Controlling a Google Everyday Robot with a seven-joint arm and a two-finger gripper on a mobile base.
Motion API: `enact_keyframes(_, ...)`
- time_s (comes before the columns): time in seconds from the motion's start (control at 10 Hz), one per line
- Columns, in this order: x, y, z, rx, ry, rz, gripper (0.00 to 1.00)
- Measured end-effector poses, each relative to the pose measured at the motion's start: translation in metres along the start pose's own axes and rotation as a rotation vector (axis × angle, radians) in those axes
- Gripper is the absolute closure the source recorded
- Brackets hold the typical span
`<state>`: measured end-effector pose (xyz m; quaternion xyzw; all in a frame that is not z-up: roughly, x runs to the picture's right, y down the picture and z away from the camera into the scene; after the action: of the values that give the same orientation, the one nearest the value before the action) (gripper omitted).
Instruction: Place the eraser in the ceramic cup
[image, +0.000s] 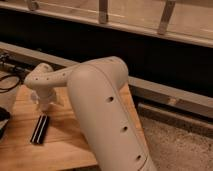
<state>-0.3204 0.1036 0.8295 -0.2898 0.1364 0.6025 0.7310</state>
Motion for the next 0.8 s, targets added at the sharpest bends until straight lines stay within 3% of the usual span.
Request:
enact_keyframes(0.2, -0.0025, -0.0026, 0.0016, 0.009, 0.015, -0.014, 0.2)
enact_keyframes(0.4, 0.0003, 0.007, 0.0065, -0.005, 0.078, -0.058, 0.2)
enact_keyframes(0.8, 0.0008, 0.0065, 0.0112, -0.022, 0.124, -0.069, 0.2)
